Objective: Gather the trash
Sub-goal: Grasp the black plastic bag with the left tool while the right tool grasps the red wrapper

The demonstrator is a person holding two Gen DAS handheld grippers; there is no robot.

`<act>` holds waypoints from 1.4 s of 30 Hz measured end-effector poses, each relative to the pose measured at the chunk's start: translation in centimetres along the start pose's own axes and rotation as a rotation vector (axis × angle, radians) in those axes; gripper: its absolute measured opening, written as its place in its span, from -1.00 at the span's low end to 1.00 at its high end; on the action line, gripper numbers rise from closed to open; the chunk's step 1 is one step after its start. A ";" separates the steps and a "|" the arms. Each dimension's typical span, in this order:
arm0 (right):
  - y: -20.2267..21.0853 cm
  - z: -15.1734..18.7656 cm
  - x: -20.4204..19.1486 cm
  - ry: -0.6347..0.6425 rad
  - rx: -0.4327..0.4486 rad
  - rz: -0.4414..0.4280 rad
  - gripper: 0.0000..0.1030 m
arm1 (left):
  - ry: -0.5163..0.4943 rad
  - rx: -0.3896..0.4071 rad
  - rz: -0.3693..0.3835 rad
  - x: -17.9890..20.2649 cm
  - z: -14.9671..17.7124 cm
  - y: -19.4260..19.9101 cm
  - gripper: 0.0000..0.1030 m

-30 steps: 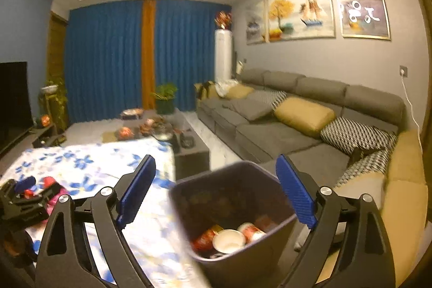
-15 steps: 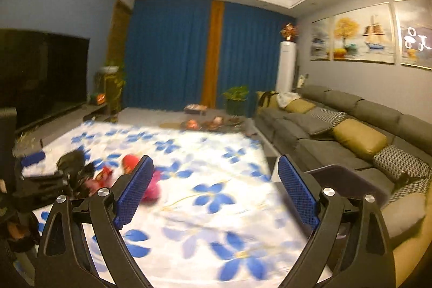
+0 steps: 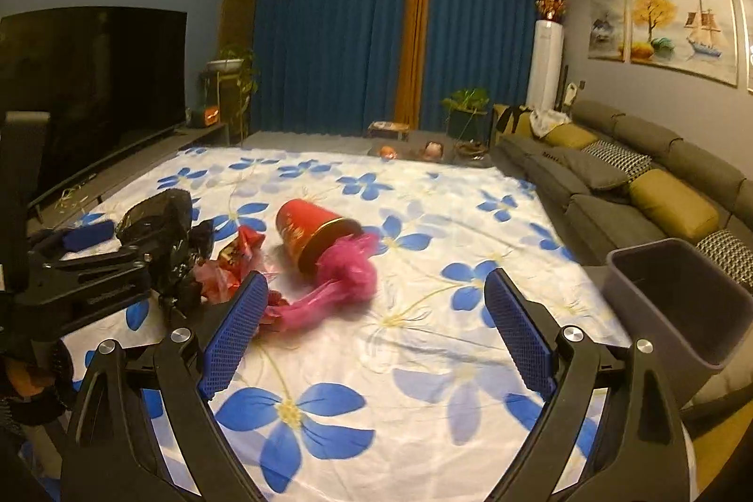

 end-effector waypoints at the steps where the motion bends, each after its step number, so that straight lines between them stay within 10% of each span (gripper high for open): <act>1: -0.2 0.0 -0.1 0.001 -0.004 -0.007 0.75 | 0.005 -0.020 0.023 0.0 0.1 -0.5 -0.06; 8: -2.5 -0.1 -2.6 0.030 -0.040 -0.060 0.71 | 0.034 -0.032 0.095 -0.4 1.0 -1.5 -0.92; 23: -8.7 0.3 -8.0 0.012 -0.179 -0.167 0.26 | 0.227 0.072 0.038 -6.4 -0.4 0.5 -0.93; 30: -9.5 1.1 -8.8 0.030 -0.214 -0.177 -0.20 | 0.205 0.093 0.012 -6.5 -0.6 0.8 -0.93; 31: -9.4 1.1 -8.9 0.036 -0.213 -0.173 -0.56 | 0.203 0.094 0.010 -6.5 -0.6 0.8 -0.93; 42: -5.2 -0.2 -7.4 -0.012 -0.123 -0.195 -0.58 | 0.198 0.082 0.000 -6.5 -0.4 0.4 -0.93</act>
Point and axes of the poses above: each gripper's, at about its wrist camera, not at the fingertips, and y roughly against the way its jaws point, x to its right, z to its underside, the point moved 6 cm from there along -y, roughly the way its jaws point, and after that the axes turned 3 degrees about -z, right-handed, at the moved point
